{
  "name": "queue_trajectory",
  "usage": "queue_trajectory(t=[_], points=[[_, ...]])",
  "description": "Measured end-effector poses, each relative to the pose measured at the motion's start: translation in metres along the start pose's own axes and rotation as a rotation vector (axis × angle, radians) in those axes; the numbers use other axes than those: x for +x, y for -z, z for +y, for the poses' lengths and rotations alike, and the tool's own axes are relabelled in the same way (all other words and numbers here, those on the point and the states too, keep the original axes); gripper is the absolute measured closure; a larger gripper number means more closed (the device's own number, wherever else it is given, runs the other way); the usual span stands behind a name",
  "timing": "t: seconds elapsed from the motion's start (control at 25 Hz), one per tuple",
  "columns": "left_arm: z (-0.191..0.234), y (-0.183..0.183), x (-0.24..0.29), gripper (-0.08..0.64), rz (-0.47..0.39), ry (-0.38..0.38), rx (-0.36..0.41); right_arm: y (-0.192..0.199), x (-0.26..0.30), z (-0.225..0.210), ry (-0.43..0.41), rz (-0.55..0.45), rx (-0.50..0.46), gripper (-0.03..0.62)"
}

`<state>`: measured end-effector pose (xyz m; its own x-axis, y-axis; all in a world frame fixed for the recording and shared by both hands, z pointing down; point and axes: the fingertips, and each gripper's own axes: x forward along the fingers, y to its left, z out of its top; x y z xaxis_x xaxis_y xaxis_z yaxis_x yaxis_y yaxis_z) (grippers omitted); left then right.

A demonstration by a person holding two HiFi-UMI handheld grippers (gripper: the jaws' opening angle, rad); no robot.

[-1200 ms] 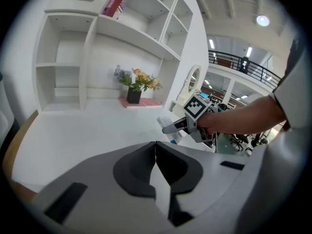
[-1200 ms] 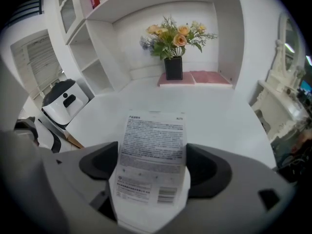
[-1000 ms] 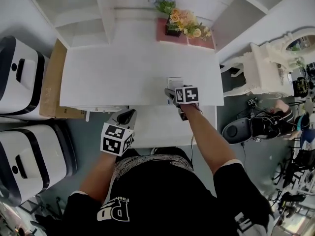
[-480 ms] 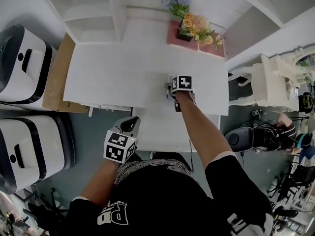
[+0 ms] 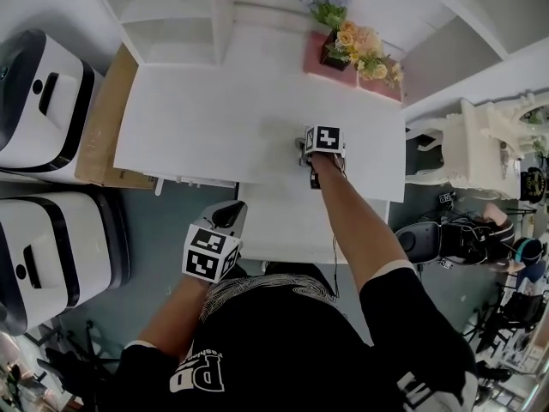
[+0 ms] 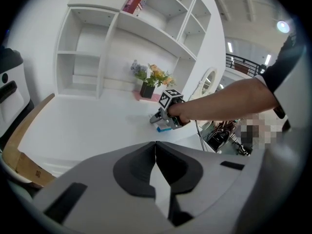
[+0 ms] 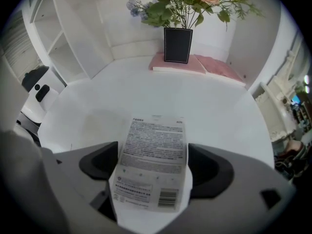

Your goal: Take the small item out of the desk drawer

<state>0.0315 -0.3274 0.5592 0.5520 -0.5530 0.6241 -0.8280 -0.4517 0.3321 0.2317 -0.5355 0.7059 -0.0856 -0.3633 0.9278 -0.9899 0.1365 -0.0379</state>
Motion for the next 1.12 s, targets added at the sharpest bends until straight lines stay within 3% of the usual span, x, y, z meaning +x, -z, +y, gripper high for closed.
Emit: queue_trajectory(t=[0.44, 1.12], points=[[0.006, -0.003, -0.001, 0.545, 0.011, 0.048, 0.035, 0.003, -0.017, -0.007, 0.021, -0.032, 0.027, 0.160], [-0.009, -0.025, -0.005, 0.545, -0.033, 0.094, 0.099, 0.034, -0.098, 0.012, -0.126, -0.249, 0.049, 0.164]])
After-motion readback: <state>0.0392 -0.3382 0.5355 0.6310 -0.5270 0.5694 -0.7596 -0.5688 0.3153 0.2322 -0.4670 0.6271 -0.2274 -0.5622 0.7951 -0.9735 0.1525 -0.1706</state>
